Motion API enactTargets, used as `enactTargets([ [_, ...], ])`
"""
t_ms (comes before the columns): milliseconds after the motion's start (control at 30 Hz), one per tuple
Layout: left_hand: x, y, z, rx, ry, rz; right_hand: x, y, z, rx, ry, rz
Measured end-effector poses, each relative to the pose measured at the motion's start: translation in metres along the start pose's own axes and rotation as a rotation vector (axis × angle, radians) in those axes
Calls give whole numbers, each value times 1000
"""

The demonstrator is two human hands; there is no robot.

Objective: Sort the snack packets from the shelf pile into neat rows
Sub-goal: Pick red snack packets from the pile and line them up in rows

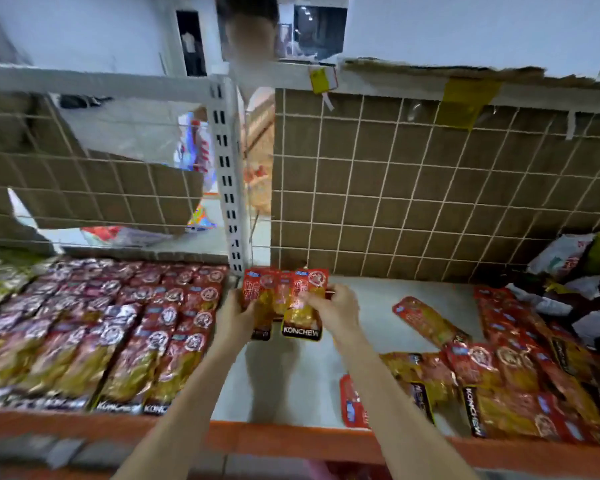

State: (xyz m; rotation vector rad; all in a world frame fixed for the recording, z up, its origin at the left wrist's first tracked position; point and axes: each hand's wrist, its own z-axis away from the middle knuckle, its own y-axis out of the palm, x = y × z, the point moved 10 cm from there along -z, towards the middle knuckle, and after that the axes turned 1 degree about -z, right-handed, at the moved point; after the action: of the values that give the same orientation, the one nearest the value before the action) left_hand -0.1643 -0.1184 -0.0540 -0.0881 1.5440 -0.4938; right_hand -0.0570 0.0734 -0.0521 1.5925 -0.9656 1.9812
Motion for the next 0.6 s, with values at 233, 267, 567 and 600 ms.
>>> enactTargets([
  [233, 4, -1, -17, 42, -59, -280, 7, 55, 0, 21, -66, 161],
  [267, 6, 0, -15, 51, -54, -289, 4, 56, 2, 24, -79, 189],
  [567, 13, 4, -9, -4, 96, -399, -2, 60, 17, -10, -234, 465],
  [600, 15, 3, -8, -15, 82, -444, -2, 59, 18, -20, -242, 486],
])
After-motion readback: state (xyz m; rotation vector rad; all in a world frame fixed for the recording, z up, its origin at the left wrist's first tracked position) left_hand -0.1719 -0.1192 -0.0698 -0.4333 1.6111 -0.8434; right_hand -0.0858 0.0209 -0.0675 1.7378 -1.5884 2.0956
